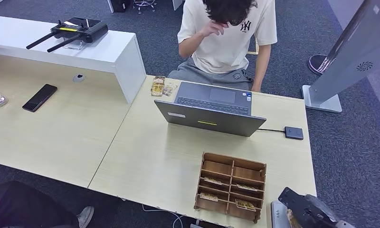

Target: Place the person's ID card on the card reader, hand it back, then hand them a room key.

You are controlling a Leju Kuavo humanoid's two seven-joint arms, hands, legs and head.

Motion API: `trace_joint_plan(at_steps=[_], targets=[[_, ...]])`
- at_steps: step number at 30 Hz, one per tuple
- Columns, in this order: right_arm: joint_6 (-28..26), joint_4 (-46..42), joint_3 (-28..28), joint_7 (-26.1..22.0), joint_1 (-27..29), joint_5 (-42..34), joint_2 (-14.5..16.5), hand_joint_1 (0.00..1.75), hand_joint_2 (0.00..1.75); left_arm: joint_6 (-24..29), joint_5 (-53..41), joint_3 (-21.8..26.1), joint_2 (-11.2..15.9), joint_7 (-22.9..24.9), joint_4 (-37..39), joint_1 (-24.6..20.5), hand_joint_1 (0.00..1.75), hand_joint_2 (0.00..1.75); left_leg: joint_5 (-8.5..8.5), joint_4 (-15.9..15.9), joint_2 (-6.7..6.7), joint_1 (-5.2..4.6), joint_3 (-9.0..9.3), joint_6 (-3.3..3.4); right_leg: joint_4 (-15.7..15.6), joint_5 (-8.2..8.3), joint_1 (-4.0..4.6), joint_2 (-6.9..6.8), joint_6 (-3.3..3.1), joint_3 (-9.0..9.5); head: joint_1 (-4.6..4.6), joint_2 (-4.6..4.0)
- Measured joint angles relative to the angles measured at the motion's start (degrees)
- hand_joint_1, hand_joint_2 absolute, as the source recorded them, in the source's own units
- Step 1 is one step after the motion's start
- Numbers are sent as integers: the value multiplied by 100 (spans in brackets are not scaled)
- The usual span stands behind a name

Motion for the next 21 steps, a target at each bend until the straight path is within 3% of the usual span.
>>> trace_joint_plan(at_steps=[12,21], targets=[[-501,-132,80,-94,-151,715,756,175,175,65,109,0,-99,9,0,-19,0,0,1,0,1,1,1,0,1,0,1,0,0,0,0,0],[-548,-159,69,-162,-191,818,984,175,175,68,151,-2,-129,9,0,-23,0,0,1,0,1,0,1,0,1,0,0,0,0,0,0,0]])
